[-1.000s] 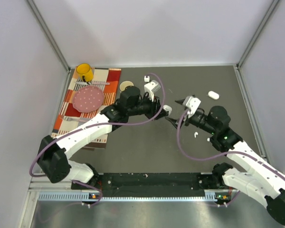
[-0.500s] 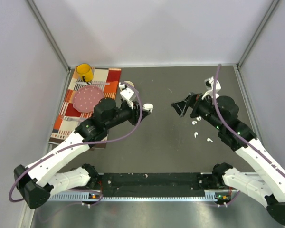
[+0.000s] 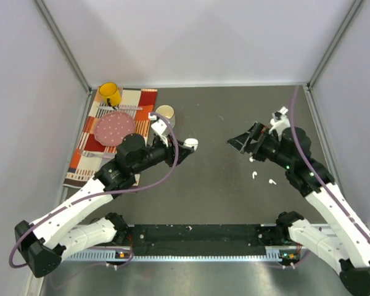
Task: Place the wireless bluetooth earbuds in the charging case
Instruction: Adjust the charging case.
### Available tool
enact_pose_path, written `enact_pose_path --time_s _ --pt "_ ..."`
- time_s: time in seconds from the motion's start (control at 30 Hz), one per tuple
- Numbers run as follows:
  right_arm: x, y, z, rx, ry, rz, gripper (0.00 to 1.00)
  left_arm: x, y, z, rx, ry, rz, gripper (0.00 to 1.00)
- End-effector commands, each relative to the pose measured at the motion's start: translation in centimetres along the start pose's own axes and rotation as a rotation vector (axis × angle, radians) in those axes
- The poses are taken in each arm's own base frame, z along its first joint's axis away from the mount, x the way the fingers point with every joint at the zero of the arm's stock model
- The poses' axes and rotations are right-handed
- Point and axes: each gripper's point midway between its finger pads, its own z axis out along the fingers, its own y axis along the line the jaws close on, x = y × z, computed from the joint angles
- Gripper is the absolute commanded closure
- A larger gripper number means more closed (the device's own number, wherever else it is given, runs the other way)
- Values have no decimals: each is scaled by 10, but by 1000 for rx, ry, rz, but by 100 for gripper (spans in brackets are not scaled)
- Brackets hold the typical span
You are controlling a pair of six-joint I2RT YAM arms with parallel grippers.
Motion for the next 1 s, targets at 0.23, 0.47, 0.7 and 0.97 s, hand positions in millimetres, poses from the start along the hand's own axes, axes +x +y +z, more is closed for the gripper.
enact_pose_path --time_s 0.23,0.47,0.7,0.97 --pt "34 47 18 -309 232 328 1 -27 -26 -9 150 -191 95 100" --pt "15 92 12 -518 267 386 1 -39 -28 -14 160 -259 171 100" --pt "12 99 12 -511 283 267 1 -40 -34 -19 200 -340 197 100" --pt "29 101 24 -459 397 475 2 -40 -38 -11 250 -399 225 100"
